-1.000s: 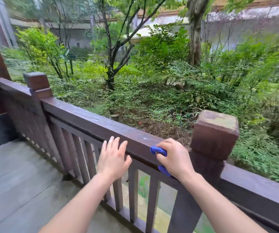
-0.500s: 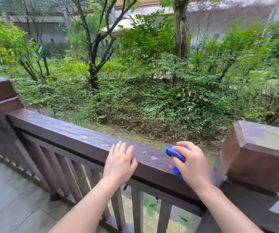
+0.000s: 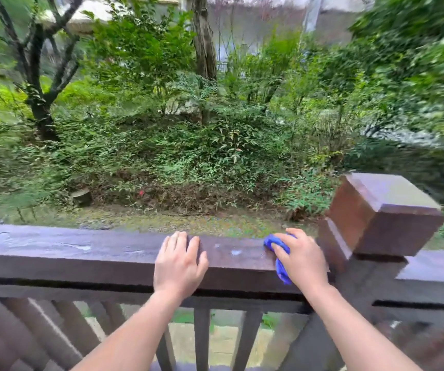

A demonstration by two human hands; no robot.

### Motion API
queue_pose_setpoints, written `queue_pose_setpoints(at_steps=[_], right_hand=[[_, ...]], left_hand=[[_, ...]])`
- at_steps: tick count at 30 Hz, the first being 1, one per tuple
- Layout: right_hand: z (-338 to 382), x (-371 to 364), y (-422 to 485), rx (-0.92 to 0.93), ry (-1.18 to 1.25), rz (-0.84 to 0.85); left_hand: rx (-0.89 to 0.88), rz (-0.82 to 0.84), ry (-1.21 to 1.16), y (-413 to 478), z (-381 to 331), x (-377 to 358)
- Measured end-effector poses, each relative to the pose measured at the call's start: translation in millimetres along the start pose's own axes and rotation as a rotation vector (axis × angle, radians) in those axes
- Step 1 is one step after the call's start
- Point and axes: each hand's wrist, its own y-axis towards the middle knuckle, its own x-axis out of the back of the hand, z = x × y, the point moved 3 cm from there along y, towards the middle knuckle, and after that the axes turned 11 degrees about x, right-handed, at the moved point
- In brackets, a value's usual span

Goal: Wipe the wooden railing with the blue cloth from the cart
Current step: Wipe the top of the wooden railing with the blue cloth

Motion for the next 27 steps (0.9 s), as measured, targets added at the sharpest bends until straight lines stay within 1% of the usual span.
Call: queue_pose_setpoints(at_steps=[1, 2, 4, 6, 8, 11, 13, 15, 17, 18, 19, 21, 22, 23, 24, 27], right_hand=[[7.5, -2.8, -3.0, -0.031, -0.002, -0.024], [16.2, -6.7, -9.5, -0.013, -0.012, -0.035], [33.0, -11.9, -27.3, 0.152, -0.019, -0.007], [32.9, -10.1, -33.5, 0.324, -0.025, 0.052], [23.6, -3.2, -27.0, 0.375, -0.013, 0.113], [13.6, 1.1, -17.6, 0.307, 0.126, 0.137], [4.8, -1.2, -8.7, 0.234, 0.144, 0.082], [-4.8, 0.9, 10.4, 0.090, 0.037, 0.027], [-2.7, -0.1, 27.5, -0.109, -0.085, 0.034], [5.7, -4.3, 29.0, -0.151, -0.110, 0.037], [15.6, -10.4, 25.7, -0.140, -0.101, 0.029], [35.1, -18.7, 5.0, 0.020, -0.033, 0.024], [35.4, -18.7, -6.0, 0.106, -0.026, 0.042], [26.7, -15.7, -12.2, 0.151, -0.035, 0.064], [13.7, -9.1, -13.0, 0.133, -0.055, 0.076], [-15.4, 7.0, 2.4, -0.127, -0.147, 0.053]], left_hand=[[-0.002, 0.010, -0.007, 0.5, 0.5, -0.7], [-0.001, 0.020, -0.014, 0.8, 1.1, -1.0], [0.004, 0.045, -0.024, 0.9, 1.7, -0.8], [0.005, 0.068, -0.028, 2.2, 1.5, -0.8], [-0.001, 0.084, -0.027, 0.5, 2.2, -1.1], [0.000, 0.108, -0.021, 1.5, 1.4, 0.8], [0.008, 0.118, -0.012, 1.9, 0.8, 2.7], [0.013, 0.124, 0.000, 2.2, 0.3, 3.8], [0.018, 0.130, 0.008, 2.3, -0.2, 4.6], [0.019, 0.127, 0.009, 1.4, 0.1, 4.6], [0.020, 0.127, 0.011, 0.7, 0.6, 3.9], [0.019, 0.128, 0.012, 0.5, 1.3, 2.0], [0.020, 0.125, 0.010, 1.8, 1.6, 0.9], [0.019, 0.121, 0.010, 3.1, 2.0, -0.3], [0.018, 0.115, 0.010, 3.4, 2.0, -1.4], [0.020, 0.096, 0.008, 2.2, 0.8, -1.8]])
